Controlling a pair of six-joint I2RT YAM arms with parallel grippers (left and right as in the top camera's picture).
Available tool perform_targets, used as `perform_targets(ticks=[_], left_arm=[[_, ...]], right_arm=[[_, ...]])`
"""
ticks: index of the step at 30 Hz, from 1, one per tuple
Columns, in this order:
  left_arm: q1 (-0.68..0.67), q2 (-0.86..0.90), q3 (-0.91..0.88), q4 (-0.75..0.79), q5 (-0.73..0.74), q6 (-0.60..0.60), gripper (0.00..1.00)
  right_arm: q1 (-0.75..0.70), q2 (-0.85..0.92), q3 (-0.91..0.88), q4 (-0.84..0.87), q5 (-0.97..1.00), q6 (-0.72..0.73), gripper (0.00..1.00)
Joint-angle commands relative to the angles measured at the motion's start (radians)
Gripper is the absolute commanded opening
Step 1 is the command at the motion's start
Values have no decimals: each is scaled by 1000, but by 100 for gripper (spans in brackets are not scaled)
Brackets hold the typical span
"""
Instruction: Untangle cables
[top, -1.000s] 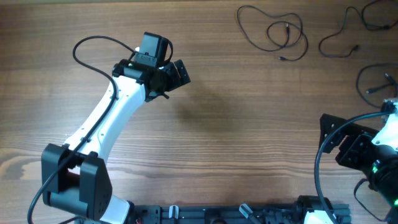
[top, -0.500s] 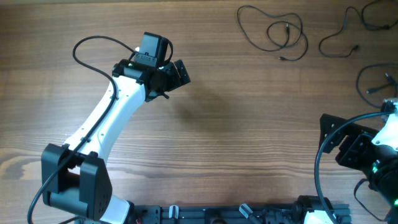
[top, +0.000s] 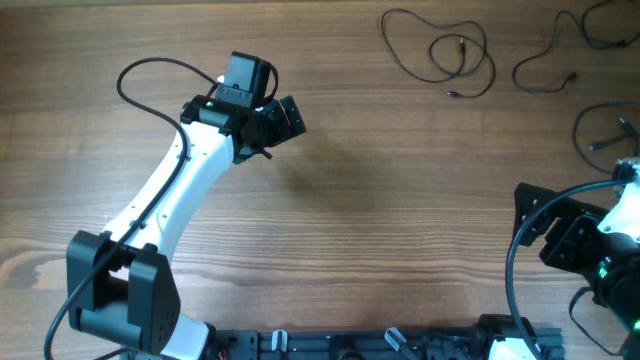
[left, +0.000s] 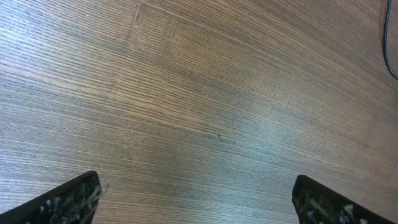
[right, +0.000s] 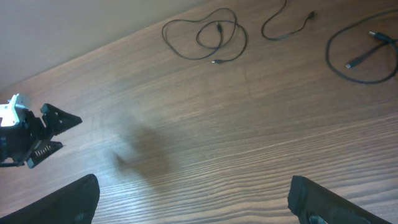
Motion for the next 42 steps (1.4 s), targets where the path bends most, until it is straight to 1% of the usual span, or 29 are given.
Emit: perform_targets(ticks=[1, 16, 22, 29, 33, 39, 42], left_arm=[[5, 6, 6, 2, -10, -10, 100], [5, 6, 6, 3, -9, -10, 100], [5, 6, 6, 3, -9, -10, 100], [5, 6, 6, 3, -9, -10, 100], [5, 6, 6, 2, -9, -10, 100], [5, 6, 6, 2, -9, -10, 100], [5, 6, 6, 2, -9, -10, 100]], right_arm=[[0, -4, -8, -2, 13, 7, 100], [0, -8, -8, -2, 13, 8, 100], [0, -44, -8, -2, 13, 7, 100], [0, -186, -8, -2, 13, 8, 99], [0, -298, -8, -8, 13, 7, 100], [0, -470, -8, -48, 13, 8, 100], [0, -535, -8, -97, 13, 7, 100]])
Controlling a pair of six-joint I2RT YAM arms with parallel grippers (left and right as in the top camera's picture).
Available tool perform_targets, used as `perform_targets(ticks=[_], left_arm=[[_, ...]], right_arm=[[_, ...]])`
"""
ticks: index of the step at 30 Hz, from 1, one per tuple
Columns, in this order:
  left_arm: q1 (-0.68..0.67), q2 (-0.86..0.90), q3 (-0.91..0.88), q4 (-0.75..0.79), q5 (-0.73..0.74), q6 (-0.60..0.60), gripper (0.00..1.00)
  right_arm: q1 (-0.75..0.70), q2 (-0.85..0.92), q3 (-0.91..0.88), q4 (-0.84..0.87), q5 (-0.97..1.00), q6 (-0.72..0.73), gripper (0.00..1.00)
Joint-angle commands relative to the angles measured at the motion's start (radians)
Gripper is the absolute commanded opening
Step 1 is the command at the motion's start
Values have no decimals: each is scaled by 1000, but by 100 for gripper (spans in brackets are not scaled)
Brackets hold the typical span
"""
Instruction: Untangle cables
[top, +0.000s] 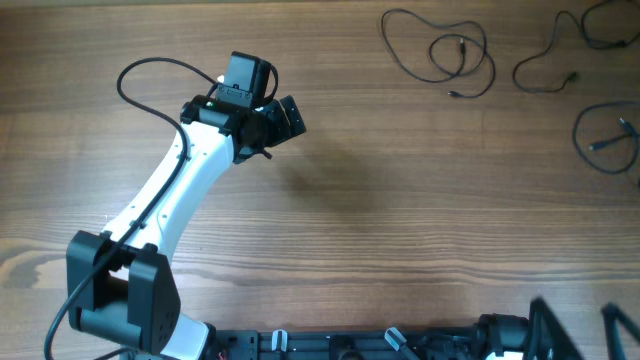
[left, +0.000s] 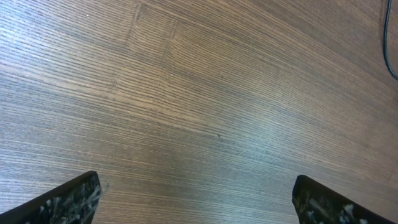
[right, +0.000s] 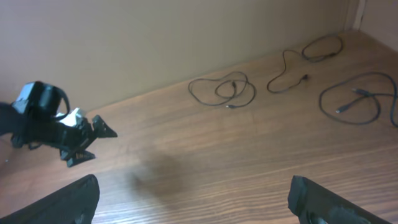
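Note:
Several thin black cables lie spread over the far right of the wooden table: a looped one (top: 440, 52) (right: 222, 91), a wavy one (top: 545, 66) (right: 291, 67), a ring-shaped one (top: 604, 136) (right: 352, 102) and one in the far corner (top: 610, 24) (right: 323, 46). They lie apart from each other. My left gripper (top: 289, 116) (left: 196, 202) (right: 93, 140) hovers open over bare wood left of centre, far from the cables. My right gripper (top: 571, 310) (right: 193, 205) is drawn back at the near right edge, open and holding nothing.
The left arm's own black lead (top: 150, 72) loops out behind its wrist. A sliver of cable (left: 390, 43) shows at the right edge of the left wrist view. A wall (right: 155, 37) rises behind the table's far edge. The arm bases line the near edge (top: 380, 345).
My right arm has drawn back from the table's right side to the near right corner, and its camera now looks more level across the table. The left arm and the cables have not moved.

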Motion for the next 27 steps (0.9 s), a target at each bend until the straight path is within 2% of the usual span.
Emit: perform_targets(ticks=[1, 3, 9, 27], left_arm=[[5, 6, 6, 2, -9, -10, 100], [5, 6, 6, 3, -9, -10, 100], [5, 6, 6, 2, -9, -10, 100], [5, 6, 6, 3, -9, -10, 100]], right_arm=[[0, -92, -1, -55, 13, 7, 99], [0, -124, -2, -103, 18, 6, 100], [0, -187, -2, -103, 21, 3, 100], [0, -189, -2, -104, 21, 3, 100]])
